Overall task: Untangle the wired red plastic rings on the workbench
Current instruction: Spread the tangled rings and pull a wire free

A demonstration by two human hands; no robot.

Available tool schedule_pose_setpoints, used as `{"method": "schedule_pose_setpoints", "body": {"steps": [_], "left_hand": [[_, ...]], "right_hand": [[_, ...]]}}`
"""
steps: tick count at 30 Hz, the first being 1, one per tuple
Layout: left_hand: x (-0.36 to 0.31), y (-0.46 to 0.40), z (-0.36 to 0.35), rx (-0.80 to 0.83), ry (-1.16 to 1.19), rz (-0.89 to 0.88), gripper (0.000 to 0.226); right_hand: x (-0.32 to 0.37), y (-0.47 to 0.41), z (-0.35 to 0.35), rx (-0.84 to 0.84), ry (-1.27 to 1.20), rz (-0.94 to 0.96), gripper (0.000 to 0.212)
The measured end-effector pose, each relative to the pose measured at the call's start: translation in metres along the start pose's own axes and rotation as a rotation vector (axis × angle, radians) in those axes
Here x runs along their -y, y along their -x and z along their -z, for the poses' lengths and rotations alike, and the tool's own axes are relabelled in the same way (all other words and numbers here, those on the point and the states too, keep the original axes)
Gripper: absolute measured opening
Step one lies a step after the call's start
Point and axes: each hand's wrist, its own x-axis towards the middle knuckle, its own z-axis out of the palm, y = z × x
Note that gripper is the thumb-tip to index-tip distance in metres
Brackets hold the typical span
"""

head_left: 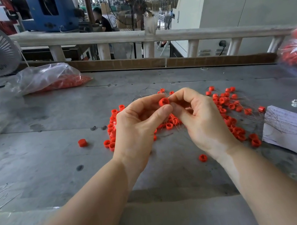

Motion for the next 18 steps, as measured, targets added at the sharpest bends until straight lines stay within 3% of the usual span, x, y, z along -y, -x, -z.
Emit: {"method": "schedule_pose_setpoints", "body": {"steps": [4,11,18], "left_hand": [[-0.0001,-0.001,-0.0008,-0.027,0.012,0.033,0.018],[0.0004,-0.0018,-0.0009,-0.031,-0.186,-0.06,0.016],[-0.0008,-0.0001,-0.0011,0.006,-0.468,-0.233,0.02]], "right_hand": [[0.0009,0.0004,-0.0019,-0.004,0.014,0.0,0.009],[-0.0028,-0.0012,0.0043,-0.101,-0.036,-0.012,0.009],[-0.0037,-0.0012,0.0044,0.088,-0.176,-0.078,0.035]]}}
